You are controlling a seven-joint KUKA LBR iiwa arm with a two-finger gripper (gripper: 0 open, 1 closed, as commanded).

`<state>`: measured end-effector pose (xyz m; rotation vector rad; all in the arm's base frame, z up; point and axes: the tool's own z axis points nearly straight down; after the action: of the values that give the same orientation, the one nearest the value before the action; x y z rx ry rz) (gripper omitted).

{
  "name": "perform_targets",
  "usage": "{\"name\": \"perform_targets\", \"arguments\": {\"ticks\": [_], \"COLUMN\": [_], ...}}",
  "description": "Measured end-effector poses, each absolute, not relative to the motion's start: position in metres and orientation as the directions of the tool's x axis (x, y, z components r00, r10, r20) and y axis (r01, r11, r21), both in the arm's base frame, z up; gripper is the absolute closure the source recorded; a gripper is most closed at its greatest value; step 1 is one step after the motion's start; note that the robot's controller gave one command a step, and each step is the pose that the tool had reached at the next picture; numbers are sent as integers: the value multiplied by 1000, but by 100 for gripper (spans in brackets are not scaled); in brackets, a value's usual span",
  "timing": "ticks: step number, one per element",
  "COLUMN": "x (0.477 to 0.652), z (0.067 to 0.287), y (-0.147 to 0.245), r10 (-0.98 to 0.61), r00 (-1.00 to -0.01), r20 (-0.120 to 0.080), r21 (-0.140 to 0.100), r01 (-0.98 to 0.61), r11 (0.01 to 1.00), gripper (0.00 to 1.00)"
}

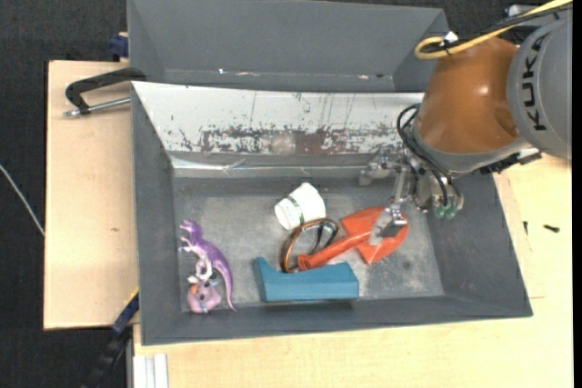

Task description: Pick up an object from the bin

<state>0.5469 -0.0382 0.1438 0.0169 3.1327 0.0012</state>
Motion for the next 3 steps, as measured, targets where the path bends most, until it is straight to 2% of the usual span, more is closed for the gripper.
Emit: {"name": "perform_targets", "arguments": {"ticks": [1,2,3], "x": [543,543,543], "z": [76,81,81], "y": [-40,-40,-40], "r10": [13,17,17], "r00": [-1000,-1000,-1000], "r20": [-5,-5,-5], "r21": [1,1,1], "r01": [13,17,17], "r11": [1000,1000,1000], "gripper": [0,100,100]}}
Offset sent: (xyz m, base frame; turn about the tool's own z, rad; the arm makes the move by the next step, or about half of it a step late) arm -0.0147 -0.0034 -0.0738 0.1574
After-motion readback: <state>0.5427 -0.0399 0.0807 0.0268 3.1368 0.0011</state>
